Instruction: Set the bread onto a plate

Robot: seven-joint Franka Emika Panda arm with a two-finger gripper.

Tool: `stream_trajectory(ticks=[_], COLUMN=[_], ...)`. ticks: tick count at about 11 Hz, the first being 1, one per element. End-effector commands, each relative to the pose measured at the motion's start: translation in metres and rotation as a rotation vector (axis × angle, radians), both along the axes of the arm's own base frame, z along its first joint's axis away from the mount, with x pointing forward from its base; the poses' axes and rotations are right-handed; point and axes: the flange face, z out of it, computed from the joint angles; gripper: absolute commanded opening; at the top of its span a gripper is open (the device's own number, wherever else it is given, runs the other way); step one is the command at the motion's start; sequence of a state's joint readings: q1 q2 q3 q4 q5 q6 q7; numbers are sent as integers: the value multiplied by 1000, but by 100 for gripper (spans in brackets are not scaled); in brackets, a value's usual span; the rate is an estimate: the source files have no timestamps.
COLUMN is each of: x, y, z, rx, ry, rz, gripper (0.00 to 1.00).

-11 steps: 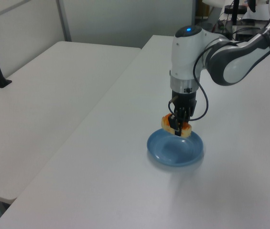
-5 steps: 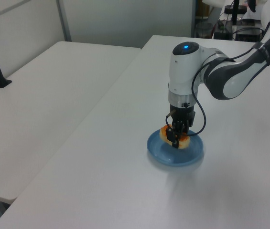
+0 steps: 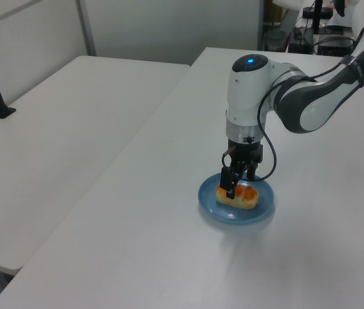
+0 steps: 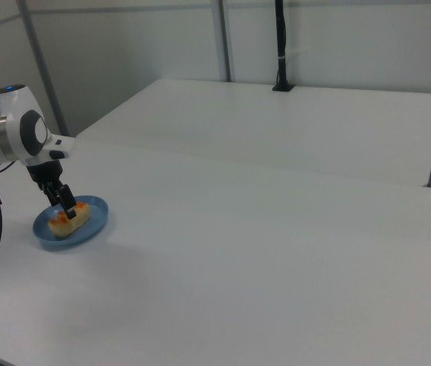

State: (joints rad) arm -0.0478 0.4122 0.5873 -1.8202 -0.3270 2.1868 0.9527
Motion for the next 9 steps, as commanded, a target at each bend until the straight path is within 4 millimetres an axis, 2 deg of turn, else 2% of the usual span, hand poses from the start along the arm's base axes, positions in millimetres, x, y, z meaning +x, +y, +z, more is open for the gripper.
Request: stream_trajectory(ticks=[1, 2, 3, 5, 7, 9], x=[5, 5, -2, -3, 3, -1], y=[-35, -62, -80, -142, -208, -267], z=[68, 102, 137, 204, 255, 293], rx=[-57, -80, -59, -37, -47, -36], ry=[-73, -66, -41, 37, 56, -3], rz=[-66, -69, -12, 112, 178, 240], gripper=[100, 100, 100, 100, 100, 100])
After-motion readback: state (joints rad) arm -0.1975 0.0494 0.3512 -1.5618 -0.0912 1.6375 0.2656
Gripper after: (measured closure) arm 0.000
